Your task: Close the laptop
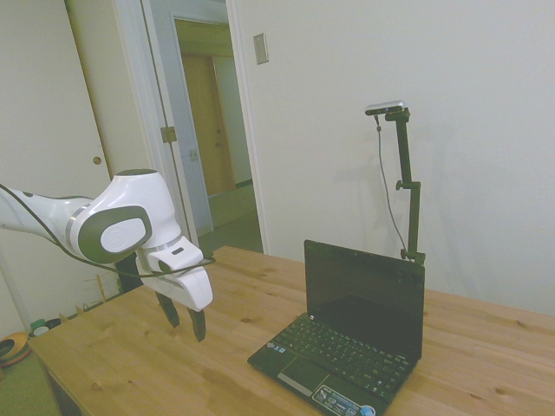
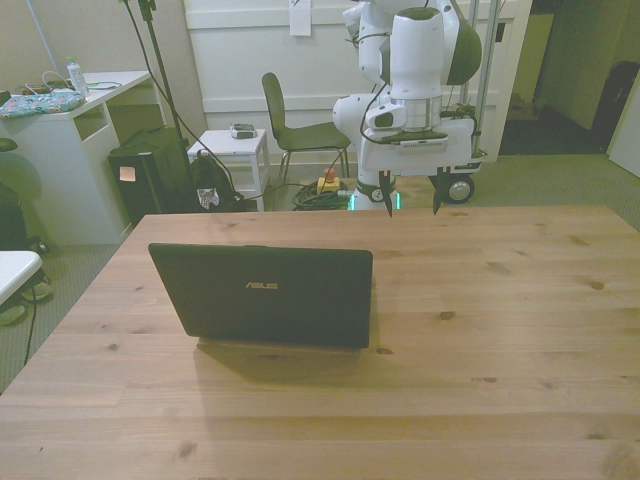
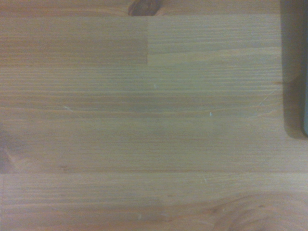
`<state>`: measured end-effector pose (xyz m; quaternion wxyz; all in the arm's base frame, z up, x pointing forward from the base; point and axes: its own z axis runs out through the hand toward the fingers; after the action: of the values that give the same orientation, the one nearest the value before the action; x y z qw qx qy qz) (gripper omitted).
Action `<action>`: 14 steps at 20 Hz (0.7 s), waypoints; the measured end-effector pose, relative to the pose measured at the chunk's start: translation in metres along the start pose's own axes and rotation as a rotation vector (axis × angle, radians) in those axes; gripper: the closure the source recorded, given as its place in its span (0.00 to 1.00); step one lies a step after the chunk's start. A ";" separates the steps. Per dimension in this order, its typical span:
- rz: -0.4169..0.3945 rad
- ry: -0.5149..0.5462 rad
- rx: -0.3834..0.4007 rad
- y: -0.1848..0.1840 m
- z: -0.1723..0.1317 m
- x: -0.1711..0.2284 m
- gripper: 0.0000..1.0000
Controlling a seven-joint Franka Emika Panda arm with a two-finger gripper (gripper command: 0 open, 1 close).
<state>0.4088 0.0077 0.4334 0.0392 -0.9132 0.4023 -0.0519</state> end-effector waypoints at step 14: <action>0.048 0.287 0.051 -0.013 -0.120 0.119 0.00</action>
<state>0.4831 -0.0756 0.5616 0.0059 -0.8851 0.4241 -0.1914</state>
